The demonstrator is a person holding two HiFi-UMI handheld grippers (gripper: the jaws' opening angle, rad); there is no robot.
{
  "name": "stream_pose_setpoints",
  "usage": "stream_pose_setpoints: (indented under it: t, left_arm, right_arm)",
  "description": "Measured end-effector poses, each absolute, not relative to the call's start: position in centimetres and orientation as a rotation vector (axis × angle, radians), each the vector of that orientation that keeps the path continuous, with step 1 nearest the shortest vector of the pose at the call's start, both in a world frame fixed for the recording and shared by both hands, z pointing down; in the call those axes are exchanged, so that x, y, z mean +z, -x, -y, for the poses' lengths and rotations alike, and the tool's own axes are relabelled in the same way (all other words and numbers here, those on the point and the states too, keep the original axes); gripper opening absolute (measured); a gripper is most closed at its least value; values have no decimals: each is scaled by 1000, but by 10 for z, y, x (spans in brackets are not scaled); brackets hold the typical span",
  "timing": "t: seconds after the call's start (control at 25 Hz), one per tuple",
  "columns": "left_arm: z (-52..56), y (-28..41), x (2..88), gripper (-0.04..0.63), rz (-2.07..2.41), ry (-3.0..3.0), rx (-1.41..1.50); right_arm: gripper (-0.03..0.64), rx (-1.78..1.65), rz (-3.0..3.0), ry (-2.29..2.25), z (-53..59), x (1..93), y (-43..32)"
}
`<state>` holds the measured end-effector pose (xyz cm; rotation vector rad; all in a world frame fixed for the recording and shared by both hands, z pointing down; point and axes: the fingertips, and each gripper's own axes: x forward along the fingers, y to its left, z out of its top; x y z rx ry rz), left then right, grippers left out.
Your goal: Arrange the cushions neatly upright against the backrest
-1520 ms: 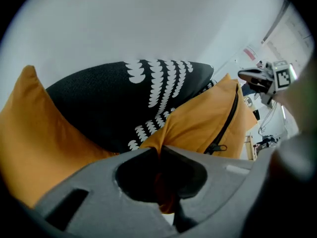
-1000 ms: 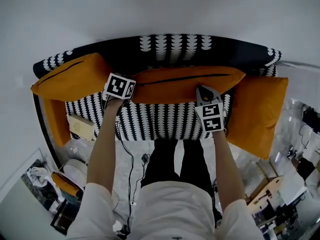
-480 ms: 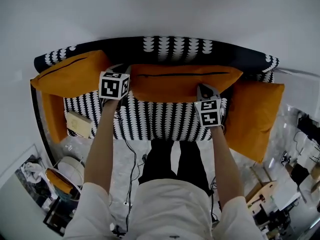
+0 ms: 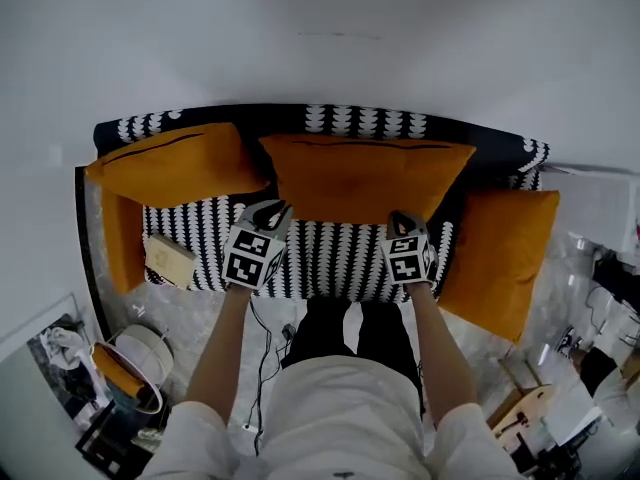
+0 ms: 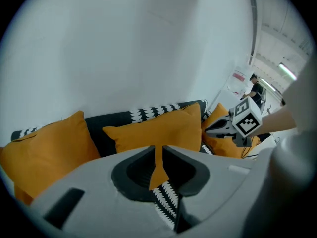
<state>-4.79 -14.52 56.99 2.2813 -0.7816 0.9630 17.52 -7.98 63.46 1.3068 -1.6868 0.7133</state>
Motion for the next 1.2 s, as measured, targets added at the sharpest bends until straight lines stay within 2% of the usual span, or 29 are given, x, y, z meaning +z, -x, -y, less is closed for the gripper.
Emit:
stream_pose_setpoints:
  t: [0.48,0.84,1.2]
  left_arm:
    - [75,46,537,14,748,-2267,837]
    - [-11,15,512,12,558,-2339,820]
    - [-101,-37,452,12,559,-2438,662]
  right_arm:
    - [11,784,1720,-1355,19,576,-173]
    - [11,894,1853,-1319,-59,544,-146]
    - [11,927,2031,-1367,-155,490,-165]
